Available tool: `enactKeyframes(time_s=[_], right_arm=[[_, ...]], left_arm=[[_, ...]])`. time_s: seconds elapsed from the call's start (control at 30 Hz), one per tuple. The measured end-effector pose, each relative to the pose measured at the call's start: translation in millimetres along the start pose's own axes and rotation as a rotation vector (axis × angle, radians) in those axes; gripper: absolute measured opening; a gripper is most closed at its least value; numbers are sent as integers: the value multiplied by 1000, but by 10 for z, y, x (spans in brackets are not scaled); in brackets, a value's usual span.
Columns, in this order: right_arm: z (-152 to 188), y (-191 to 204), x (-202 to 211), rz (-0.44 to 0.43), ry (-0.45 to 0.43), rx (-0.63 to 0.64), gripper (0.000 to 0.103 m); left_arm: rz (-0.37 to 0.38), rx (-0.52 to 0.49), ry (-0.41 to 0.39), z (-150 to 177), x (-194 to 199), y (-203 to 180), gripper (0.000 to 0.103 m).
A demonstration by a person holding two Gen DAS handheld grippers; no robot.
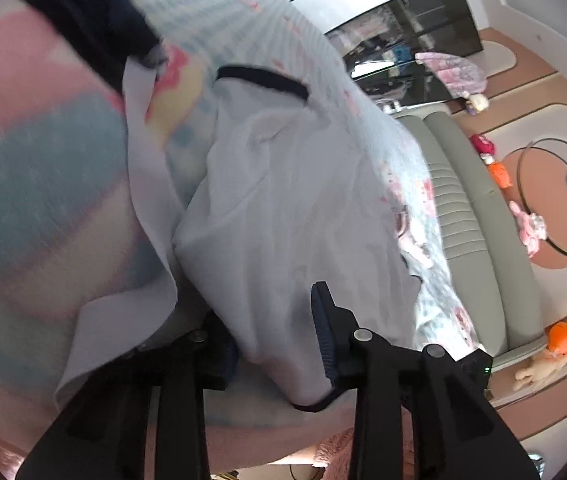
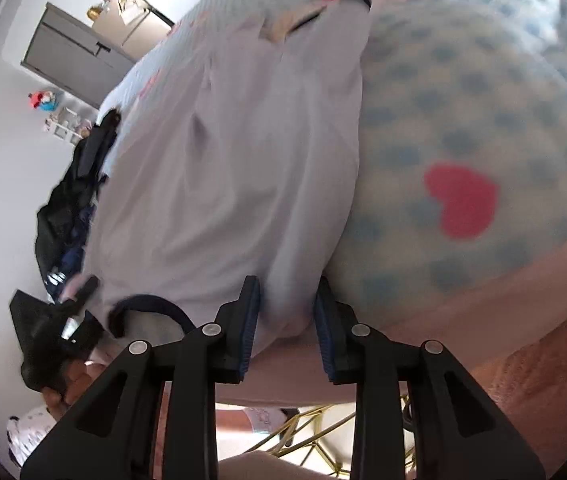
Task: Fold clothes
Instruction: 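Grasp the navy-trimmed hem edge with both grippers, holding it apart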
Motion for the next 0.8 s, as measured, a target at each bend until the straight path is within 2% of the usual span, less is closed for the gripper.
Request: enactKeyframes(time_s=[0.07,0.1,0.2,0.27,0.3,0.33,0.37,0.43,0.5,0.53,0.57,0.67,0.7,0.73,0.8], right_arm=[[-6,-4,-19,65,-12,30,20],[-10,-5,-27,98,-17,45,19],[-16,74,97,199,-51,141,19],[-24,93,128,159,-63,130,28],[-47,95,87,136,-58,117,31],[-77,96,31,115,-49,103,42],[-107,97,-26,93,-40,90,46],[-168,100,-138,51,-23,63,45],[-193,233,-185,87,-23,107,39],[-212,344,-205,109,-29,150,23],[-239,424,-235,129,-34,189,16],[-216,423,-410,140,14,213,19],[-205,417,-469,142,32,219,20],[-239,386,-487,140,39,214,20],[-243,372,-469,107,40,183,15]], left_arm=[[-97,-35,-42,-35,58,11,19],[-139,-50,-65,-61,106,19,19],[-61,-18,-31,-76,138,77,20],[-8,4,-2,-46,109,97,21],[17,2,8,-24,79,66,24],[42,-10,30,-3,21,-5,30],[64,-24,51,14,-33,-74,34],[56,-57,62,-8,-113,-184,36],[36,-84,72,-46,-193,-278,36],[26,-94,77,-64,-233,-316,36],[18,-80,86,-77,-275,-302,36],[22,-46,93,-46,-333,-268,36],[20,-48,87,-29,-330,-268,25],[10,-67,76,-14,-303,-286,8],[5,-85,48,-23,-168,-364,6]])
Point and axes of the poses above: each gripper's, at about its wrist camera, not at the fingertips, and x roughly against the way its jaws point, y to its left, z to its underside, the point moved 6 cm from there along -x, roughly the way its jaws point, and after that the axes turned 9 degrees about -z, right-handed, at the moved point
